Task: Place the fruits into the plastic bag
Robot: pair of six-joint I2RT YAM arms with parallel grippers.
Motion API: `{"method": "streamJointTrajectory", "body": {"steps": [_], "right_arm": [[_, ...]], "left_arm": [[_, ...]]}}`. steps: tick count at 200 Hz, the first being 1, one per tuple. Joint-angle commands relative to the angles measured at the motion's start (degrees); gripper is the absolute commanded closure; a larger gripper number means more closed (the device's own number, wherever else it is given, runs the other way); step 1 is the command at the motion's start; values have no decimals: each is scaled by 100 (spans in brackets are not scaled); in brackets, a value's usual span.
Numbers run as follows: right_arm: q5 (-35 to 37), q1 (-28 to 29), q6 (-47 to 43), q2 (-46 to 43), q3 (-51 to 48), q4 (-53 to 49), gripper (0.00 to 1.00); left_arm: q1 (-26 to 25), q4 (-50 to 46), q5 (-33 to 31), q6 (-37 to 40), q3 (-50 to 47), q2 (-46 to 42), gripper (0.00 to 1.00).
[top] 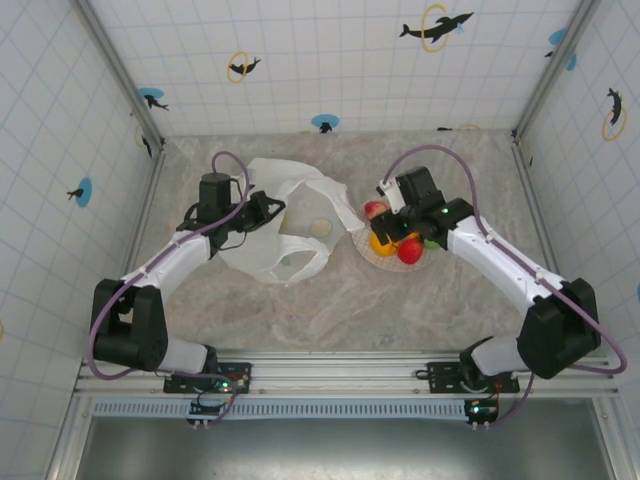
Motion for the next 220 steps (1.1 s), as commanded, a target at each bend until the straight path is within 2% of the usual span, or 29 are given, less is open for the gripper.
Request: {"method": "streamJointTrajectory", "body": {"steps": [1, 27, 86, 166, 220], "right_arm": [[160, 45, 127, 381, 352, -428, 0], [410, 133, 111, 833, 569, -564, 0], [452, 269, -9, 1723, 973, -819, 1], [595, 357, -203, 2317, 985, -822, 5], [690, 367, -209, 2389, 836, -604, 16]], "left_arm": [[47, -65, 11, 15, 63, 86, 100], [51, -66, 12, 22, 65, 86, 100], [56, -91, 28, 27, 74, 86, 100], [53, -109, 38, 48, 82, 86, 100], [60, -115, 40, 41, 83, 95, 100]]}}
